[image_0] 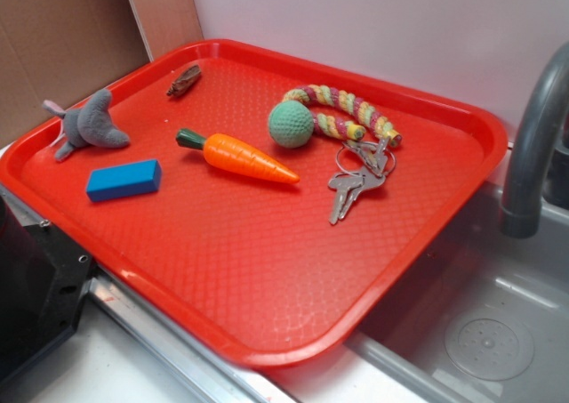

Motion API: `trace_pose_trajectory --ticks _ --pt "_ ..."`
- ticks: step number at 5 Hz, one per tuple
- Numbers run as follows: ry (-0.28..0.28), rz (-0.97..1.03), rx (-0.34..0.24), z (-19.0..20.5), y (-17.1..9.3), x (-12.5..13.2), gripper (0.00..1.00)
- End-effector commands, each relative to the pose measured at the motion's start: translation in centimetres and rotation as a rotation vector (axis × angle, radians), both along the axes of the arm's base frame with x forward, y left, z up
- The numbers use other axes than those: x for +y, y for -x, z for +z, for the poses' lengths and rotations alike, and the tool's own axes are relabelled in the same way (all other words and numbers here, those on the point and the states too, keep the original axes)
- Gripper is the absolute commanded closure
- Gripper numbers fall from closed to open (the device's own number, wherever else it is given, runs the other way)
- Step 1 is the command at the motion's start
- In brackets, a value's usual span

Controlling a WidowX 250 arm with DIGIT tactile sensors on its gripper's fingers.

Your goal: Grab the wood chip.

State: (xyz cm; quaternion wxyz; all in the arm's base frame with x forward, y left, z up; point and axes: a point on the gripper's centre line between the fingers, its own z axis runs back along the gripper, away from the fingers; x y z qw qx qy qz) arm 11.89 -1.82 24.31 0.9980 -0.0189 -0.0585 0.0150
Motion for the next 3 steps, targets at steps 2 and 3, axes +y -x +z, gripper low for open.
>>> trace_pose_trajectory --ticks 2,3 --pt "-0.067 0.251 -0.041 -5.0 -2.5 4.6 0.0" --pt "-0.064 0.472 -0.053 -7.5 -6.0 8.1 0.0"
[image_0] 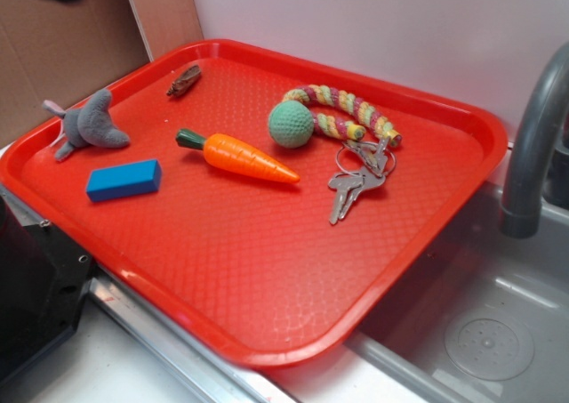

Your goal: Grab the wood chip.

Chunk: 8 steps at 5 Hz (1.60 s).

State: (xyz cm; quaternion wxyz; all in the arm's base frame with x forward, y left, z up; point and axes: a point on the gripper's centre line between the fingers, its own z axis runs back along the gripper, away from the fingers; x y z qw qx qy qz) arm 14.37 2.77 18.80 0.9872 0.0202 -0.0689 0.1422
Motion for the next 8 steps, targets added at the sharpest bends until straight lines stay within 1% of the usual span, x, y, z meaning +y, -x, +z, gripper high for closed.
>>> trace_pose_trajectory --ticks 1,2,3,4,5,6,7,8 --pt "-0.003 0.385 -0.113 -4.6 -7.2 7.1 0.0" --pt "-0.035 0.435 -0.091 -7.8 -9.6 9.2 0.0" --pt "-0.038 0.395 0.0 -11.4 -11.0 11.1 0.0" --pt "-0.087 0.339 0.022 -13.2 -12.8 11.3 0.0" --pt "-0.081 0.317 0.014 -14.3 -13.7 11.4 0.0" --pt "-0.053 0.308 0.02 -16.0 -14.7 10.9 0.0" --pt "-0.044 0.302 0.015 -16.8 -14.9 10.8 0.0" --pt "-0.014 0.321 0.015 -17.5 -14.5 11.1 1.0"
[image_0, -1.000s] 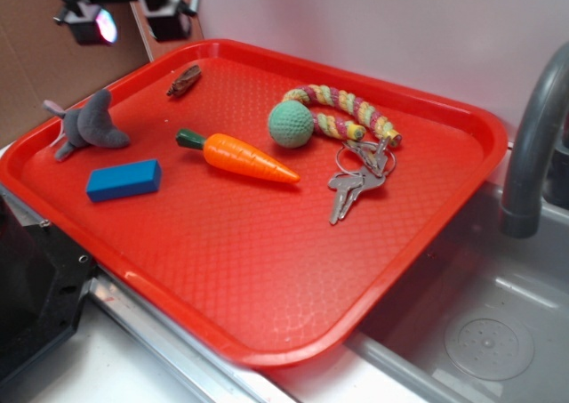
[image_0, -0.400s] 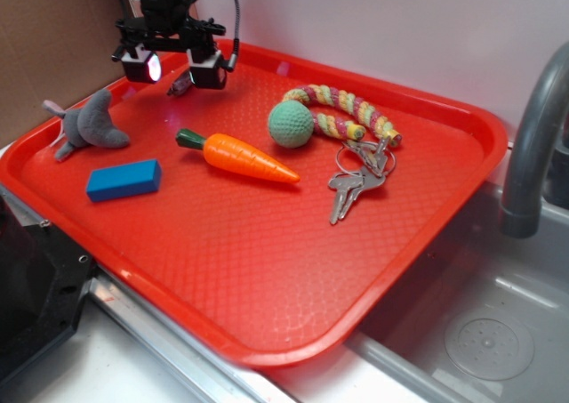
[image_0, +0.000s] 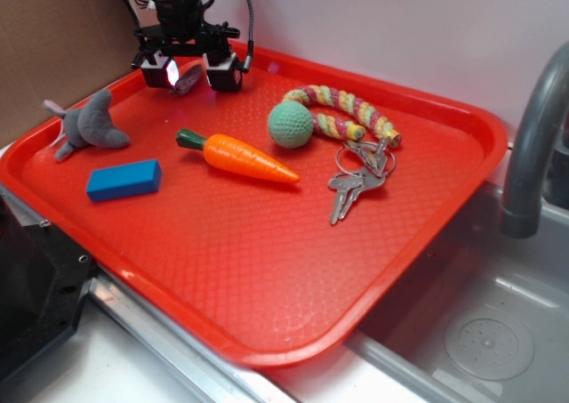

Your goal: Grab the wood chip.

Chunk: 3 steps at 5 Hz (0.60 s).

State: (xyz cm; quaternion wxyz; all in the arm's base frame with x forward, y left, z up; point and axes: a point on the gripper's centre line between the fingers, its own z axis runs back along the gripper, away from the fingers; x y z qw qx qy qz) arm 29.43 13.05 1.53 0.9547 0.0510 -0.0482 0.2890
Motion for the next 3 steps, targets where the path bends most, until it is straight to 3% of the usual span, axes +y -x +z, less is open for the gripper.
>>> trace_pose_trajectory --ticks 1,3 --pt "0.042 0.006 -0.033 0.5 1.2 0.5 1.0" --pt "0.108 -0.064 -0.04 4.1 3.4 -2.2 1.0"
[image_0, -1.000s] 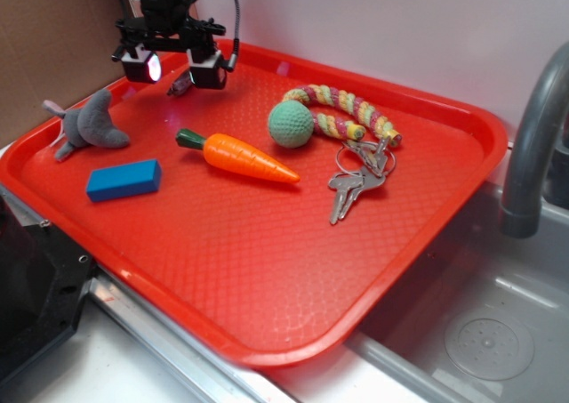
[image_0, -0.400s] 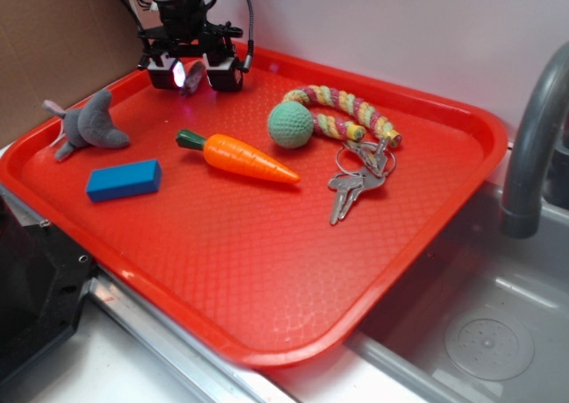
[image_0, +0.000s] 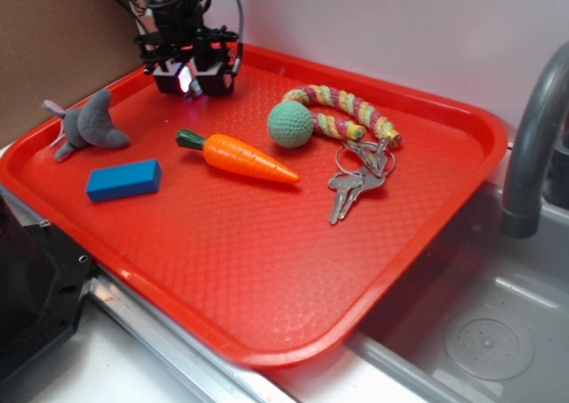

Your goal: Grab the wood chip.

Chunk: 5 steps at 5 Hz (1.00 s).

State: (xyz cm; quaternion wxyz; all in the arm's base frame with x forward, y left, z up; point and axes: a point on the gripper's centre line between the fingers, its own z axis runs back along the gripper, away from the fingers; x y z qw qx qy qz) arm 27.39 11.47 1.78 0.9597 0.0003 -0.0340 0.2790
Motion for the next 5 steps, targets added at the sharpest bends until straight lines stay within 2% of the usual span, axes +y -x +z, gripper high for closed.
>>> trace_pose_trajectory --ticks 1,2,3,4,5 --pt "-0.035 -0.039 -0.081 7.9 3.6 -3.2 1.0" --pt "-0.059 -0.072 -0.065 12.4 5.7 -5.7 1.0" --pt "0.0 -0.197 -0.087 15.1 6.3 -7.7 1.0" --pt "0.056 -0.334 -0.104 17.7 8.1 -10.3 1.0" --pt "0.082 -0.375 -0.102 18.4 8.8 -10.4 1.0"
